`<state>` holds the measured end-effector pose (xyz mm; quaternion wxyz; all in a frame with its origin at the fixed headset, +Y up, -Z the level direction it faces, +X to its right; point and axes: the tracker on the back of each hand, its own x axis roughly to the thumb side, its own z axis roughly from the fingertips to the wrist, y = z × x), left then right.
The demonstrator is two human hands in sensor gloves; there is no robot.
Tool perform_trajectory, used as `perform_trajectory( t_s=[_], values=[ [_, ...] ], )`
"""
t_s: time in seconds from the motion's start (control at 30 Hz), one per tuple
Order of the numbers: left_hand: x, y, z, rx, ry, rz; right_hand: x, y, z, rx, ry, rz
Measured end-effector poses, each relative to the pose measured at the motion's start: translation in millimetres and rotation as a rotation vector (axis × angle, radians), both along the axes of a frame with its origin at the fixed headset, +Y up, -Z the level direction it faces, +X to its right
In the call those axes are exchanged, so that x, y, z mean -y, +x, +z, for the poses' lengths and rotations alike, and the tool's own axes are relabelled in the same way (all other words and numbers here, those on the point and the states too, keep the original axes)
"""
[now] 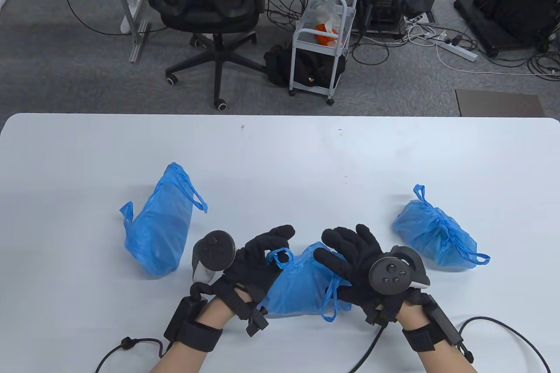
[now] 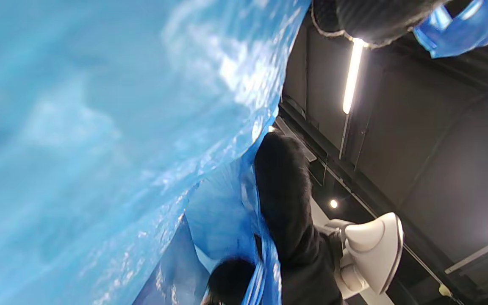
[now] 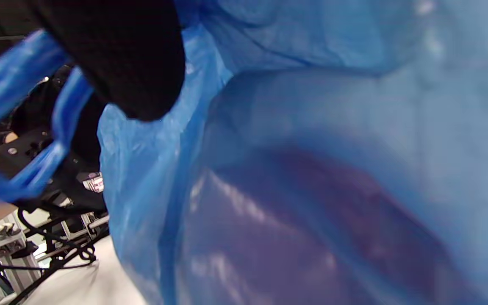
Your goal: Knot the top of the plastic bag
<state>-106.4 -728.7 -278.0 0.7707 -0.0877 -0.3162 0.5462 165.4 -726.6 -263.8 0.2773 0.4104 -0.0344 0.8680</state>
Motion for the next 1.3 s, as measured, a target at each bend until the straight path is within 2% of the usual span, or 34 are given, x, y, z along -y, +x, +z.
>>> perform_trajectory(
  t_s=[0.17,0.27,0.33,0.43,0.5,0.6,0.67,0.77,0.97,1.1,1.17,1.3],
  values=[
    [-3,3,4,-0.017,0.023,0.012,-5,8,-2,0.032,0.008,-0.180],
    [-10,-1,6,-0.044,0.082,0.076,-3,15,-6,0.049,-0.118,-0.356],
    [-13,-4,6,-0.057,0.077,0.087,0,18,-9,0.069,-0.255,-0.507],
    [-15,-8,5,-0.073,0.043,0.124,2,21,-10,0.092,-0.380,-0.702],
    [-16,-10,4,-0.082,0.025,0.144,4,23,-10,0.101,-0.443,-0.770],
    [-13,-12,2,-0.087,0.012,0.159,12,27,-9,0.187,-0.567,-0.896],
    [-9,-11,2,-0.084,-0.009,0.162,15,26,-9,0.166,-0.630,-0.945],
    [-10,-11,4,-0.079,-0.005,0.167,14,25,-8,0.144,-0.623,-0.953],
    [-20,-18,7,-0.115,0.073,0.121,5,29,-8,0.132,-0.558,-1.014],
    [-10,-4,8,-0.102,0.128,-0.115,9,18,-4,0.161,-0.497,-0.768],
    [-5,6,10,-0.096,0.164,-0.218,14,12,-2,0.230,-0.476,-0.681],
    [-2,18,11,-0.100,0.137,-0.219,23,-1,-4,0.288,-0.515,-0.538]
  ],
)
